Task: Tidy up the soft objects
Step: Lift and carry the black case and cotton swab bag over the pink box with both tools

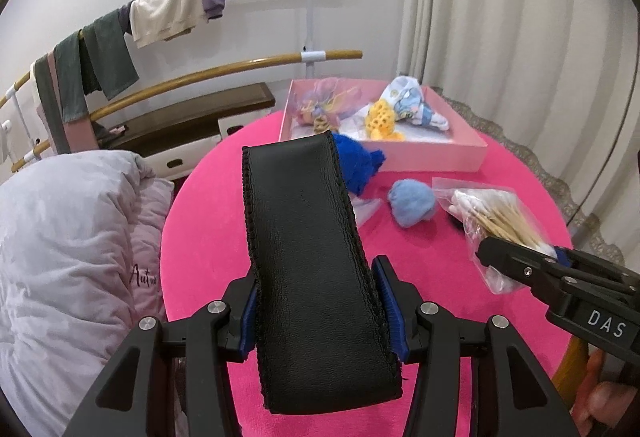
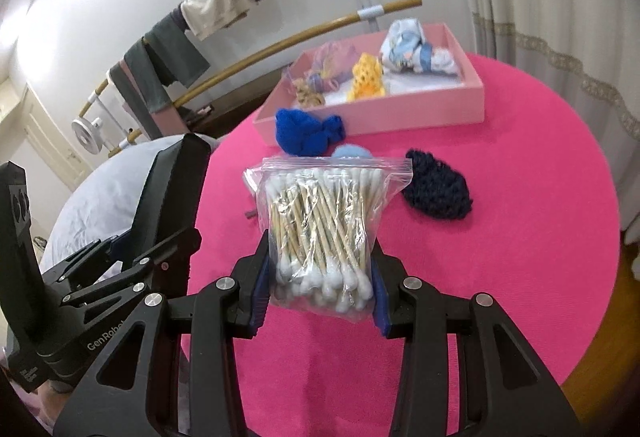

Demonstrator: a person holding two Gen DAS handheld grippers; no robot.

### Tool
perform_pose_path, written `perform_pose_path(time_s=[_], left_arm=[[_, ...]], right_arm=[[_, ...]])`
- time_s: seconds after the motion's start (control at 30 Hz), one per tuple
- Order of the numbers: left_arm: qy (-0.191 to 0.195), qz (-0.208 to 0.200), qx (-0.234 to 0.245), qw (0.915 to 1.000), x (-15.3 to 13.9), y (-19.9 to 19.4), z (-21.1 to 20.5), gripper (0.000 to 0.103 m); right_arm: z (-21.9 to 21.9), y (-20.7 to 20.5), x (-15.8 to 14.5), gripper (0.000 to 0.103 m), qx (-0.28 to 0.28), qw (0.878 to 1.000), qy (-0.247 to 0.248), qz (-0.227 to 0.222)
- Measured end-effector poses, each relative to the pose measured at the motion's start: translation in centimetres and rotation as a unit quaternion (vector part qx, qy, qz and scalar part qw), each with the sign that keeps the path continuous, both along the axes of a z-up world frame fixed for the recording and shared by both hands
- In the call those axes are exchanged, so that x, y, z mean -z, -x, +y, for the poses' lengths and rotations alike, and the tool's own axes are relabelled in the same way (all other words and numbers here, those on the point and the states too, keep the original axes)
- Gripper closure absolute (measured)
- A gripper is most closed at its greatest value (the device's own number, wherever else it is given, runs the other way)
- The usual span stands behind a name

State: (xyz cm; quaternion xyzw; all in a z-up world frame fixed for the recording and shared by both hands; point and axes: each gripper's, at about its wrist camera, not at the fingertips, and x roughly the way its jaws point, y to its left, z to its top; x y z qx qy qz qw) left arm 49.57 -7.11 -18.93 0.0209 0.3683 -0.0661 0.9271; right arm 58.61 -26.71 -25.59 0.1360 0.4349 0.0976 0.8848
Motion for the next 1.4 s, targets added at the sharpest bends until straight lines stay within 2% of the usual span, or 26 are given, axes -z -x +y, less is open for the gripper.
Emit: perform_pose_path(time_s=[0.37,0.77,1.0,1.2,1.4], left_arm=[[0.004,-0.02,0.005,0.9998,-2.4,0.8,-0.1,0.056],[0.008,-0.037,0.01,0.9992,-4.2,-1.2,-0.2,0.056],[0.018,-0.046,0.016,0.9987,-5.5,-4.7,0.0,0.056],[0.021,-0.053,0.021,0.9982,-6.5,-9.8,0.0,0.056],[0.013,-0.057,0.027,0.9979,-6.7,-15.7,-0.5,0.056]], right_arm=[[0.3,0.1,-2.7,0.065,0.002,1.0,0.014,-0.026],[-0.9,-0.9,-5.0,0.065,0.012,0.999,0.024,-0.047],[-2.1,-3.3,-7.2,0.065,0.019,0.997,0.033,-0.063],[-2.9,-6.9,-8.7,0.065,0.026,0.996,0.049,-0.072],[-2.9,-10.3,-8.8,0.065,0.025,0.995,0.068,-0.071]])
